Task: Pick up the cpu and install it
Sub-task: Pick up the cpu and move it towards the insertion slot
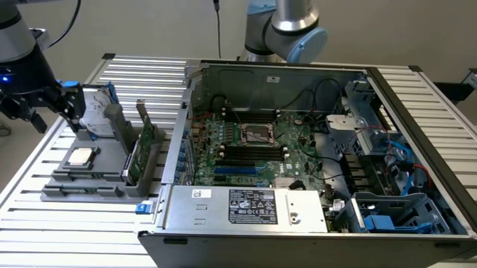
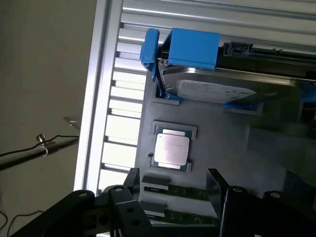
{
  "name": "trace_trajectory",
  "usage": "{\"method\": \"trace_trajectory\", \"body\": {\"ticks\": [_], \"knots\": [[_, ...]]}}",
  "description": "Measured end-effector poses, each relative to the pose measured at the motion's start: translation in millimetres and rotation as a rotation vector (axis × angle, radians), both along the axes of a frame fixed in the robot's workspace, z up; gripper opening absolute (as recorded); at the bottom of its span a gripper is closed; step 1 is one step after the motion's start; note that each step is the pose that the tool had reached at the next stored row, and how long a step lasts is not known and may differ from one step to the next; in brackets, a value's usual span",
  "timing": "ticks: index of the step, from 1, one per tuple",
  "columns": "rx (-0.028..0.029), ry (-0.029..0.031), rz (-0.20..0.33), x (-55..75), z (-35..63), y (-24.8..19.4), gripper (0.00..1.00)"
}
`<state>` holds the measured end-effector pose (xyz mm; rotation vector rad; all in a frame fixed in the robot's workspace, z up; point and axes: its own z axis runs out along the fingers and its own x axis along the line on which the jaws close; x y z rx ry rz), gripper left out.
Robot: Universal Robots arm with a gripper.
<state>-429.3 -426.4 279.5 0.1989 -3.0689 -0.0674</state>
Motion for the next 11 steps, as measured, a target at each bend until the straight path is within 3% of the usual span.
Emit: {"method": "trace_trajectory", "body": {"ticks": [11], "knots": [[0.0, 0.0, -0.003, 2.6, -20.1, -4.7, 0.65]]}}
